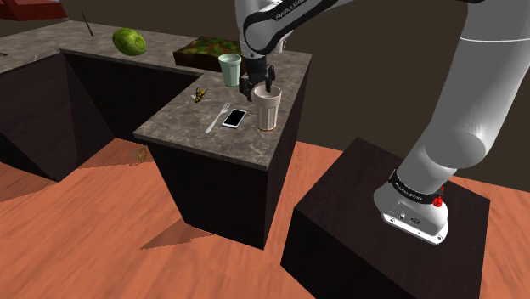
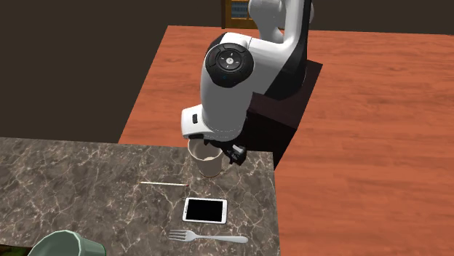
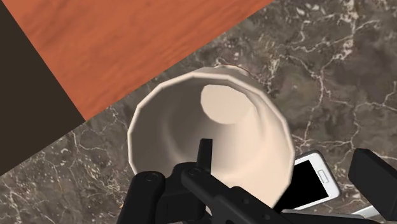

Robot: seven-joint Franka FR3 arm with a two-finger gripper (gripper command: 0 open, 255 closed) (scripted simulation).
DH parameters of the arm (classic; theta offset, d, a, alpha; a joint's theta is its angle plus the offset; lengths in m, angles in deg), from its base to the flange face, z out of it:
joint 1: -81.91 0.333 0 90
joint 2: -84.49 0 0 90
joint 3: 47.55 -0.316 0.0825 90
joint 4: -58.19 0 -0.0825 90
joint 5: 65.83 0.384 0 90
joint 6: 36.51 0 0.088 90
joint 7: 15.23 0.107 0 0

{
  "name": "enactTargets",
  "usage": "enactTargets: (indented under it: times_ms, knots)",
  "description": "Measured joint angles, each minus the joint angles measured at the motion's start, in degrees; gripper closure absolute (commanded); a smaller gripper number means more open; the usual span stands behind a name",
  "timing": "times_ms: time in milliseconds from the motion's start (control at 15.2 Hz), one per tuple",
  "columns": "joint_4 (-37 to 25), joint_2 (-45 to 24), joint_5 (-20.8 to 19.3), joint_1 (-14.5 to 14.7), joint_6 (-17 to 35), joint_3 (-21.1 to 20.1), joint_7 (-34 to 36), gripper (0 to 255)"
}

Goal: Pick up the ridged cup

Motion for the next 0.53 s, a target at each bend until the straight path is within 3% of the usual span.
enactTargets:
  times_ms: [330,396,528]
  knots:
    - [1.3,-2.1,-0.6,0.2,3.3,0.1,0.8,0]
    - [1.3,-2.2,-0.7,0.1,3.5,0.2,0.8,255]
    - [1.3,-2.4,-0.7,0.1,3.6,0.2,0.7,255]
